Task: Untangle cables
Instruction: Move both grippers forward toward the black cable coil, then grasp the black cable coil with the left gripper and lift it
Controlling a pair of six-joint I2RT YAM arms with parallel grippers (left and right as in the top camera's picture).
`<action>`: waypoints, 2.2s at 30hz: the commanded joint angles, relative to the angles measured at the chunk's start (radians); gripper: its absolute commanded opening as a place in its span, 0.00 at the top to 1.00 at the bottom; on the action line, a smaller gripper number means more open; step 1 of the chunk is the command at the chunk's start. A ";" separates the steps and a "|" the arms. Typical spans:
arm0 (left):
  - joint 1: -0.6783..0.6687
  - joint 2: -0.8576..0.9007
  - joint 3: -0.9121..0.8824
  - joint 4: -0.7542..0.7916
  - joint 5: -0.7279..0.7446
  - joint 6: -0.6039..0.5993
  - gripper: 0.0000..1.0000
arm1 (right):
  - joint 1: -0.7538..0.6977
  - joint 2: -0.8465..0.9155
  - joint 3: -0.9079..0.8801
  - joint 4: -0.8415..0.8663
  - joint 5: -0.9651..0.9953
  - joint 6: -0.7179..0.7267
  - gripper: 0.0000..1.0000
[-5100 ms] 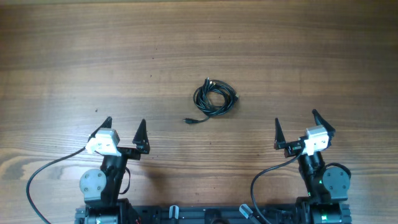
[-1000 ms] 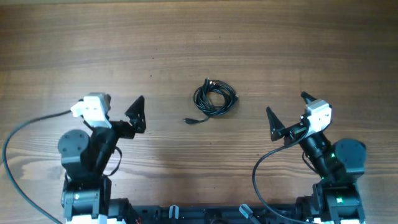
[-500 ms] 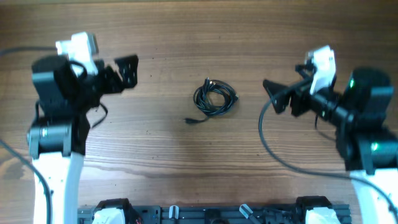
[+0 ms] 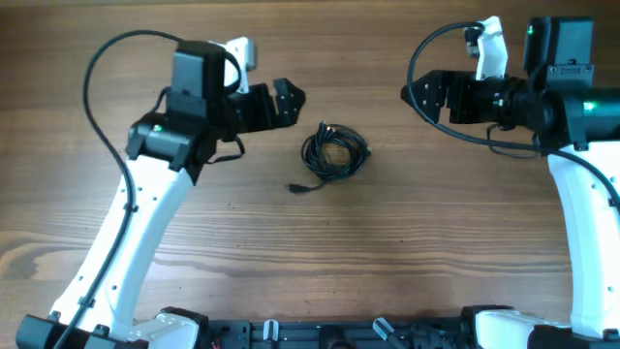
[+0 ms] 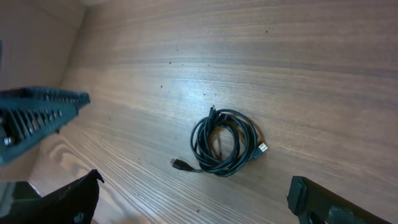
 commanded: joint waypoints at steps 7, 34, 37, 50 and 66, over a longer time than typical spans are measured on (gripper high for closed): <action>-0.032 0.243 0.009 -0.003 -0.083 -0.258 0.51 | -0.003 0.060 0.020 -0.036 0.072 0.085 0.01; -0.161 0.586 0.008 0.155 -0.222 -0.166 0.66 | -0.003 0.094 0.002 -0.038 0.105 0.085 0.01; -0.161 0.618 0.008 0.156 -0.206 -0.161 0.72 | -0.002 0.103 0.002 -0.047 0.105 0.085 0.01; -0.251 0.651 0.008 0.228 -0.204 -0.151 0.68 | -0.003 0.104 0.002 -0.043 0.105 0.085 0.01; 0.146 0.284 0.039 0.185 0.423 -0.625 0.96 | 0.104 0.104 0.002 0.135 -0.008 0.198 0.08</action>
